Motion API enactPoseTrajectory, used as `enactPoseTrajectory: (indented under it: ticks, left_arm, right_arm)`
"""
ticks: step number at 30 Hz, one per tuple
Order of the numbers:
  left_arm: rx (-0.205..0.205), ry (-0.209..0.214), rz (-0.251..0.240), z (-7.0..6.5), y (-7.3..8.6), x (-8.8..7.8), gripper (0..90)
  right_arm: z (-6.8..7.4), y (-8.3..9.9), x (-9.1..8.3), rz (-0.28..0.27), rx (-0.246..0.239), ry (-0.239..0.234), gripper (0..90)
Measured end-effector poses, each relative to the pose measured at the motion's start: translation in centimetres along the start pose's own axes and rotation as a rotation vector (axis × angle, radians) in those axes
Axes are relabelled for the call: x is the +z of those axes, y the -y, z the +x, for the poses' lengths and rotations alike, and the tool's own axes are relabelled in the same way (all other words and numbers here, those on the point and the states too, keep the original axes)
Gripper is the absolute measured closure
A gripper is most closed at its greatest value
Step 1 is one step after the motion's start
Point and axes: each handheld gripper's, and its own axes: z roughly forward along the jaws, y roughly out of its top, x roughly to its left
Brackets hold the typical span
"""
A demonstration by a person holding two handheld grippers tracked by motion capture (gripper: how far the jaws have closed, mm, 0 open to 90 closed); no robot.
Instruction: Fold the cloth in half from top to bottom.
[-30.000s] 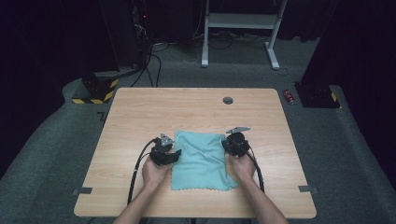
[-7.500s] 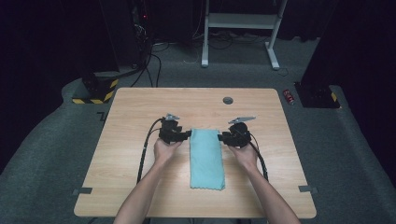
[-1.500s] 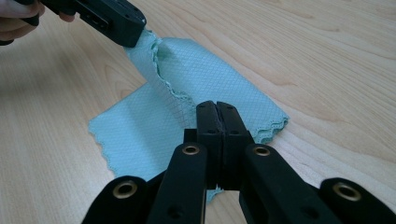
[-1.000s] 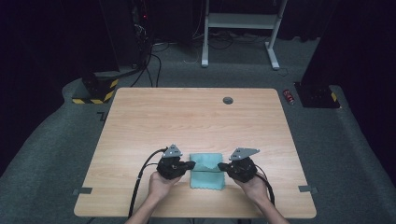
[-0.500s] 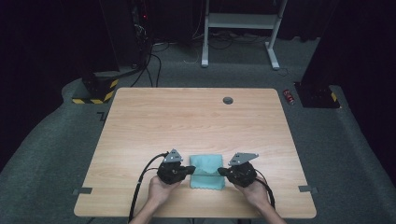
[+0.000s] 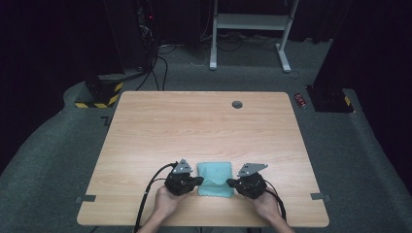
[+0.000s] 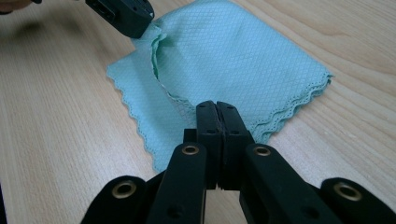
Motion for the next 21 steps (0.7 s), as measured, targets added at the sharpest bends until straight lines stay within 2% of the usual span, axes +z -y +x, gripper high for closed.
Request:
enactPoseTrajectory:
  ticks: [2, 10, 18, 21]
  left_arm:
    - [-0.008, 0.001, 0.001, -0.1, 0.1, 0.1, 88.5]
    - [-0.005, 0.007, 0.014, -0.2, 0.5, 0.2, 88.4]
    - [0.016, 0.007, 0.025, -0.8, 0.8, 0.0, 87.7]
    - [0.014, 0.016, 0.034, -0.9, 0.9, -0.1, 84.5]
  right_arm:
    - [0.1, 0.0, 0.0, 0.001, -0.014, 0.001, 89.3]
    - [0.4, 0.5, 0.1, 0.014, -0.020, -0.014, 89.4]
    - [0.6, 1.1, 0.4, 0.021, -0.029, -0.024, 88.2]
    - [0.6, 1.3, 0.4, 0.022, -0.020, -0.038, 81.7]
